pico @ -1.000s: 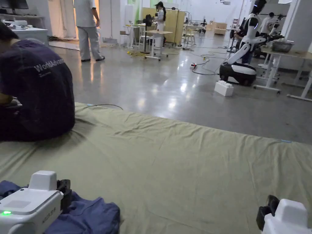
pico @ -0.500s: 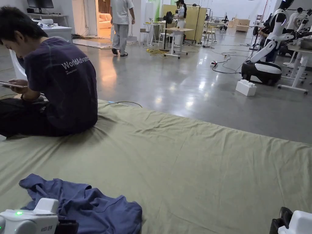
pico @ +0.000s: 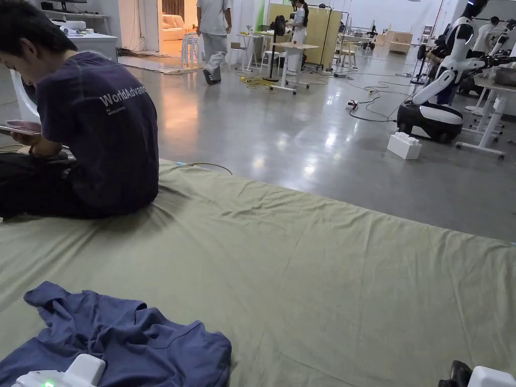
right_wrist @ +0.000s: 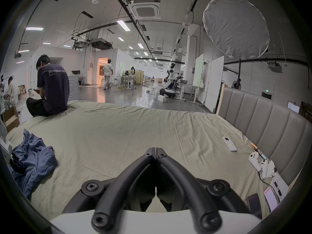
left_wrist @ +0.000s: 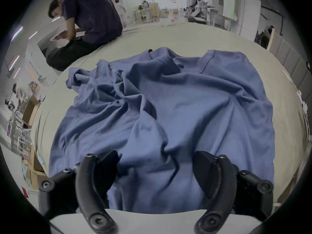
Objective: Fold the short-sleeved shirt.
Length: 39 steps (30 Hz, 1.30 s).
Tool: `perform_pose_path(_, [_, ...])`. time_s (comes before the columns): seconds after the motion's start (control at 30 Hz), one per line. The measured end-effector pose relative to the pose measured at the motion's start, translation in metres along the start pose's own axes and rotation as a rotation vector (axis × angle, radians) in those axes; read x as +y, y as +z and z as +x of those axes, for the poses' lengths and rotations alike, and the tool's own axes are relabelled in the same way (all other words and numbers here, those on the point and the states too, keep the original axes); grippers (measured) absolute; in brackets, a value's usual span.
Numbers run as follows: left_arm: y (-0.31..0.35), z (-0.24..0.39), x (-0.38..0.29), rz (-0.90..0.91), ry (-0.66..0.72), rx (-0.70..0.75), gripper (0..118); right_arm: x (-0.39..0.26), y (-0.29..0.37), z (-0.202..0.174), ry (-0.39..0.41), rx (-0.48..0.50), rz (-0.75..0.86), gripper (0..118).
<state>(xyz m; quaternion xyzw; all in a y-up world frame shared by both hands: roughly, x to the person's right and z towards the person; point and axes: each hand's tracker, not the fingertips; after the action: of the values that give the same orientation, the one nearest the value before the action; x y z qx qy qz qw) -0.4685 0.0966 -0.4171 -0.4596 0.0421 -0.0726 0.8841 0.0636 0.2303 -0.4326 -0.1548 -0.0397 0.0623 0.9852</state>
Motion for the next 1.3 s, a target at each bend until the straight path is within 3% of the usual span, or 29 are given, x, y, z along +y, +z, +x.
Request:
perform_pose_path(0.03, [-0.002, -0.001, 0.001, -0.005, 0.013, 0.001, 56, -0.001, -0.001, 0.0, -0.005, 0.004, -0.006, 0])
perform_pose_path(0.1, [-0.007, -0.009, 0.004, -0.004, 0.111, -0.008, 29, -0.002, -0.001, -0.001, -0.009, 0.007, -0.009, 0])
perform_pose_path(0.23, [-0.004, -0.023, 0.005, 0.015, 0.21, -0.039, 8, -0.005, 0.001, -0.001, -0.014, 0.007, -0.013, 0])
perform_pose_path(0.43, [0.034, -0.033, 0.017, 0.218, 0.335, -0.154, 5, -0.004, 0.007, 0.004, -0.062, 0.005, 0.034, 0])
perform_pose_path(0.7, [0.107, -0.027, 0.08, 0.493, 0.364, -0.197, 5, 0.007, 0.016, 0.009, -0.063, 0.006, 0.065, 0])
perform_pose_path(1.0, [0.203, 0.035, 0.173, 0.695, 0.217, -0.253, 5, 0.023, 0.03, 0.04, -0.107, -0.029, 0.112, 0])
perform_pose_path(1.3, [0.254, 0.147, 0.246, 0.815, 0.089, -0.476, 5, 0.032, 0.051, 0.081, -0.129, -0.096, 0.152, 0])
